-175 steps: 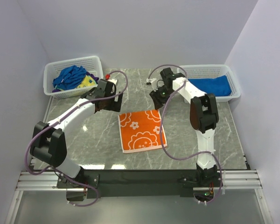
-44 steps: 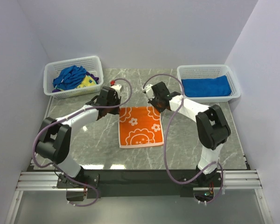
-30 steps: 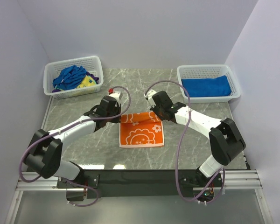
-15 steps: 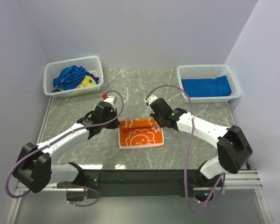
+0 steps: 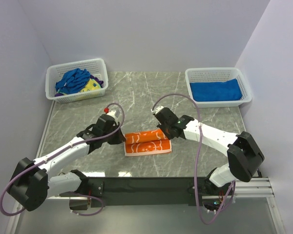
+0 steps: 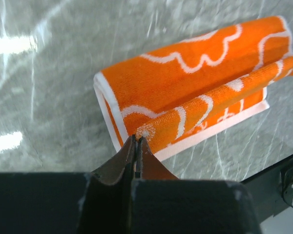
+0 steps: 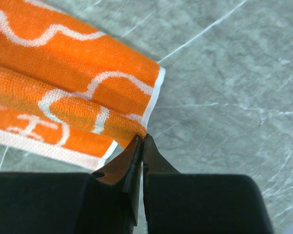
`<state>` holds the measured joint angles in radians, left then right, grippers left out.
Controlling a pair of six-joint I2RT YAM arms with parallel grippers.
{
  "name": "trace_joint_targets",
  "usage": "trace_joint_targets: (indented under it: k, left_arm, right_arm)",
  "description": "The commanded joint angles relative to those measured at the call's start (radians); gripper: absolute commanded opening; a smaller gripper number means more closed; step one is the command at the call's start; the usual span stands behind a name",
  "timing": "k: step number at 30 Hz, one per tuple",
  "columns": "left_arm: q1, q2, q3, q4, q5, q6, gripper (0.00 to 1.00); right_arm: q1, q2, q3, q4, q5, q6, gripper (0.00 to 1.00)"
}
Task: Fold and stack the towels
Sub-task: Fold the towel
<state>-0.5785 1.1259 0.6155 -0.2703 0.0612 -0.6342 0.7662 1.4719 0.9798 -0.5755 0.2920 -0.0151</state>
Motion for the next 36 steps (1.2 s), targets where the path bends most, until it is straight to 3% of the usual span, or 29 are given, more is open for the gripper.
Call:
trace_joint_targets:
  k: [1,19,28,29,31,32,36]
  left_arm:
    - [-0.004,-0.044,-0.022,-0.029,0.014,-0.038,0.01]
    - [-0.009,-0.031,-0.095,-0.015,0.025,-0.078,0.01]
    - [-0.015,0.031,-0.1,0.023,0.035,-0.082,0.05]
    - [-0.021,0.029,-0.099,0.019,0.034,-0.084,0.09]
    - [-0.027,0.011,-0.086,-0.012,0.026,-0.088,0.17]
    - [-0.035,0.0,-0.082,-0.026,0.022,-0.091,0.3]
    - [-0.047,-0.107,-0.043,-0.105,0.0,-0.114,0.55]
  right_arm:
    - [0.013,-0.024,-0.013,-0.064,0.032,0.014,0.0]
    - [0.058,0.066,-0.01,-0.099,0.015,0.084,0.0]
    - [0.087,0.126,0.011,-0.113,0.021,0.083,0.06]
    - [0.09,0.122,0.011,-0.112,0.019,0.084,0.07]
    - [0.093,0.098,0.01,-0.113,0.009,0.089,0.19]
    - [0.094,0.087,0.013,-0.116,0.001,0.089,0.22]
    - [0.113,0.015,0.043,-0.165,-0.022,0.107,0.41]
